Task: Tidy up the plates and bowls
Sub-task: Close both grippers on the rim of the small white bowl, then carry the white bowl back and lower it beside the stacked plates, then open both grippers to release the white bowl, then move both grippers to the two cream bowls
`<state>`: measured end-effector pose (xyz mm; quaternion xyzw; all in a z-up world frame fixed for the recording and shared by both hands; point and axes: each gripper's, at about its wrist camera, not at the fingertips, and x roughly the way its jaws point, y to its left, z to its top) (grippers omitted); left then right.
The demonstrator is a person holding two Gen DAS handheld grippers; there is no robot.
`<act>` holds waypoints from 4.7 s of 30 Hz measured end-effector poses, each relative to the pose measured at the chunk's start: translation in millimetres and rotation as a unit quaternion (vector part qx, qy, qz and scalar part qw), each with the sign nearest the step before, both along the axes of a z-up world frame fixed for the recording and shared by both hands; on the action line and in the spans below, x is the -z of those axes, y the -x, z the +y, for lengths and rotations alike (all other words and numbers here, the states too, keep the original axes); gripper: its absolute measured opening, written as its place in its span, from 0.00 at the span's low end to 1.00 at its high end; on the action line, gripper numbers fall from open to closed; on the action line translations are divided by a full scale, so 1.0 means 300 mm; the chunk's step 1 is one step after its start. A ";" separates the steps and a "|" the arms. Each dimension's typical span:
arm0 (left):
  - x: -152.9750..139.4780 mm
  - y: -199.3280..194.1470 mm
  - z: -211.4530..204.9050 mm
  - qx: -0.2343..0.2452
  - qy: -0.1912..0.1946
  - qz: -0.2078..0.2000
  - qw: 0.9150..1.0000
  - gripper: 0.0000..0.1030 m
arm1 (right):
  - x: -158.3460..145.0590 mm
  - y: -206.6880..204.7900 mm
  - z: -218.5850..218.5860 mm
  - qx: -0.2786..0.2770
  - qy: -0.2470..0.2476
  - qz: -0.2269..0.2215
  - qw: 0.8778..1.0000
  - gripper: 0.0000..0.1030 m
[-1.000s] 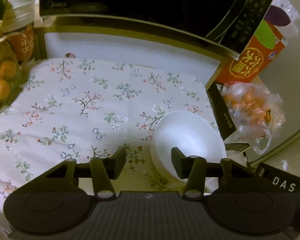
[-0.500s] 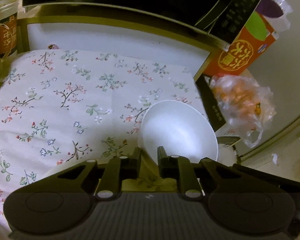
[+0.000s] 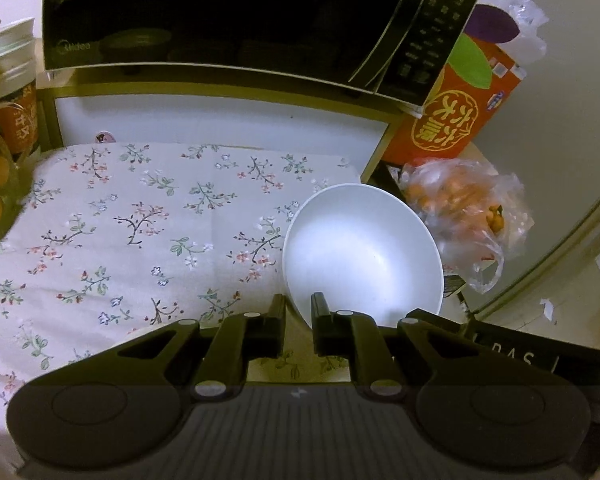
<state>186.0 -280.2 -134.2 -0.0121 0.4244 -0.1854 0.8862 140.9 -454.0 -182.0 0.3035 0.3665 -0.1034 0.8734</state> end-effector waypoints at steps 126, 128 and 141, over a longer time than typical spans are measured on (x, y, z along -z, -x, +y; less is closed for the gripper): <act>-0.101 0.315 0.386 -0.128 -0.002 0.053 0.990 0.48 | -0.055 0.353 0.229 -0.053 -0.093 0.025 0.994 0.35; -0.098 0.306 0.379 -0.123 0.014 0.058 0.991 0.48 | -0.052 0.340 0.214 -0.042 -0.091 0.024 0.995 0.35; 0.018 0.267 0.171 -0.064 0.043 0.116 0.990 0.44 | 0.020 0.317 0.077 0.054 -0.064 0.071 0.994 0.35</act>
